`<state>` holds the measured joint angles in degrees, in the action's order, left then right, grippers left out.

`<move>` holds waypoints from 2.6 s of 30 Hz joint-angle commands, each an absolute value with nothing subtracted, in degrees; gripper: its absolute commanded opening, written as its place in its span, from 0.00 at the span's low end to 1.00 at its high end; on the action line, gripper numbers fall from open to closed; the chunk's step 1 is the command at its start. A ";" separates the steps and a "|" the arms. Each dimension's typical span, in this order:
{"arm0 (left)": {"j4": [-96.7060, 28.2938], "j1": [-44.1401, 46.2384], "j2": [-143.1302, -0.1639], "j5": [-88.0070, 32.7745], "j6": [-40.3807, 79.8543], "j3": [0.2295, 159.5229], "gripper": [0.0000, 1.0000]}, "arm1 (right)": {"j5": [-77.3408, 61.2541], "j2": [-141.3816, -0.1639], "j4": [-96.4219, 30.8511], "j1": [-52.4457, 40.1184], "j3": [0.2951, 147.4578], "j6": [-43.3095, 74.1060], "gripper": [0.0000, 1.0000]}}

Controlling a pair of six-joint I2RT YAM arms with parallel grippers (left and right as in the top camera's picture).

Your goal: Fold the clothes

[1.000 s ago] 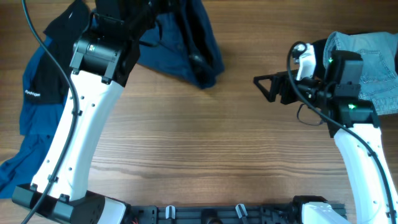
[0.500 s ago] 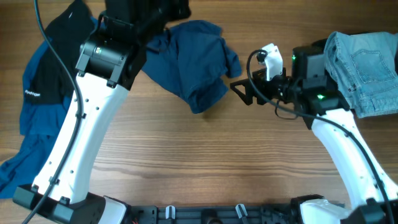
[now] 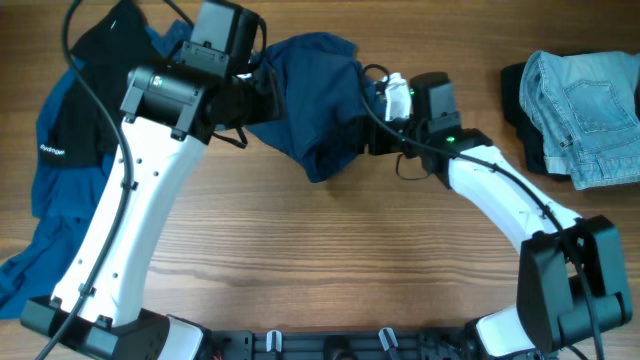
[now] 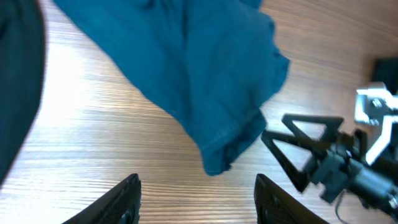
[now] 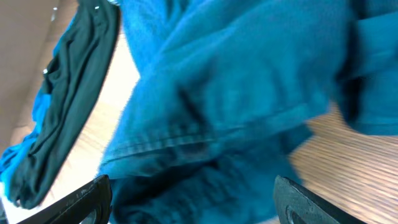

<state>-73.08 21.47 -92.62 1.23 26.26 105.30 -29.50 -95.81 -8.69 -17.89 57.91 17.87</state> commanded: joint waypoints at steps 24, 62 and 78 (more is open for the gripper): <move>-66.43 13.61 -92.64 4.80 27.90 94.45 0.61 | -17.52 -101.78 5.87 -31.22 58.52 29.89 0.04; -63.83 14.37 -94.98 4.60 22.87 93.91 0.49 | -29.93 -114.65 -6.50 0.64 98.72 7.44 1.00; -63.20 14.33 -95.48 5.72 21.19 93.91 0.57 | -27.88 -114.56 -41.95 -12.29 83.05 6.68 0.89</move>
